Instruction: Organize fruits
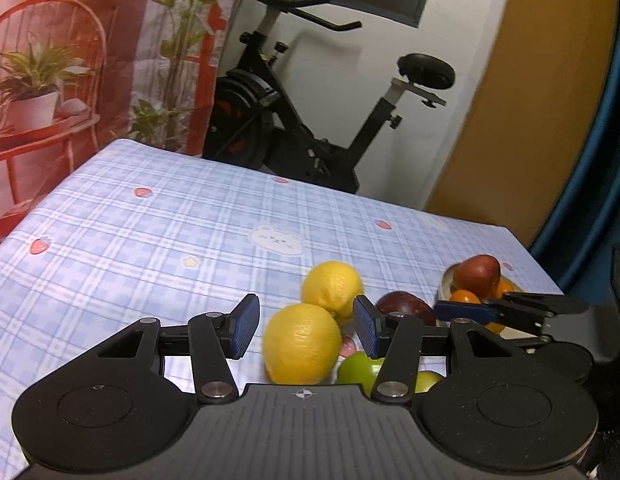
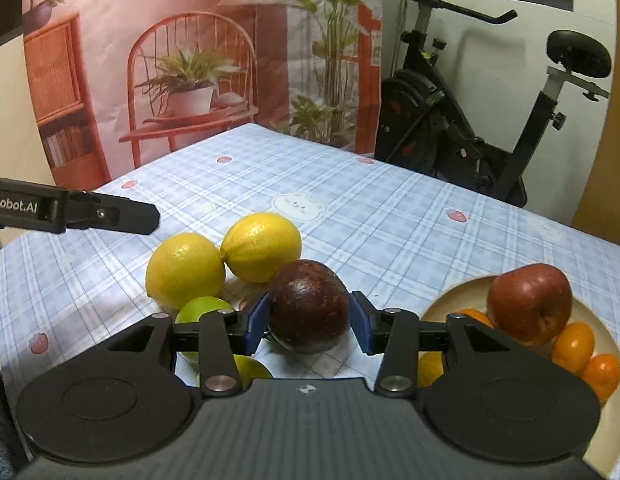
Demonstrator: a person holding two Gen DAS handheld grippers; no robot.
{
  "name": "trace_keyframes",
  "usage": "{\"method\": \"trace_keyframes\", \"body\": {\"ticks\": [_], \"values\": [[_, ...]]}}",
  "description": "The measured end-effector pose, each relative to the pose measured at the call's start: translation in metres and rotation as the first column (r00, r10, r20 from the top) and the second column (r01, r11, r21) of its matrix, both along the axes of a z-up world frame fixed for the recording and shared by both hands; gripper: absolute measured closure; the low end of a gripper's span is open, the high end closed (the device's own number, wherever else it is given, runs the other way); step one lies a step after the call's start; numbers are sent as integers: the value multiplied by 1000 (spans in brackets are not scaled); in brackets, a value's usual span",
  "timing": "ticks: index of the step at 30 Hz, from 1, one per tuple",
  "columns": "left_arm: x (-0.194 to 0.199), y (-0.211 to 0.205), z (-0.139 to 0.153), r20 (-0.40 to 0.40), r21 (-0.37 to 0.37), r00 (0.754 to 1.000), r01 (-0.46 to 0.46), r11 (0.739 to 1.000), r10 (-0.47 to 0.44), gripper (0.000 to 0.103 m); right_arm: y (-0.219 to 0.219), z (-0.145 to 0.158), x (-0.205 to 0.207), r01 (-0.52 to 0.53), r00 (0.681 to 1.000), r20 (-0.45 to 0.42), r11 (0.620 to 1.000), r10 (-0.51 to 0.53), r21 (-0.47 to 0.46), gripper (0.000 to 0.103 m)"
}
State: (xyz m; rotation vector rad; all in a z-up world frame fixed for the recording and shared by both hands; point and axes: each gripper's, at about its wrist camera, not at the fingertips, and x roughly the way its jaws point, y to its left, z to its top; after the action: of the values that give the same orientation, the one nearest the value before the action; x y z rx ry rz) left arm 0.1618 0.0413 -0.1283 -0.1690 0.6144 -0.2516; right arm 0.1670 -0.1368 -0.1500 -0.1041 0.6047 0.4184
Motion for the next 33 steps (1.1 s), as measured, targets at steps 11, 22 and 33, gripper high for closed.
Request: {"method": "trace_keyframes", "body": {"ticks": [11,22,33], "values": [[17,-13,-3,-15,10,999,37,999,-37,49,-32,11,19,93,996,-25,990,-91,109,57],[46,-42,3,-11,22,994,112,993,-112,49,-53,15,39,188,982,0,980,-189,71,57],[61,-69,-9,-59,31,983,175,984,-173,49,-64,9,43,227,974,2,973,-227,50,58]]}}
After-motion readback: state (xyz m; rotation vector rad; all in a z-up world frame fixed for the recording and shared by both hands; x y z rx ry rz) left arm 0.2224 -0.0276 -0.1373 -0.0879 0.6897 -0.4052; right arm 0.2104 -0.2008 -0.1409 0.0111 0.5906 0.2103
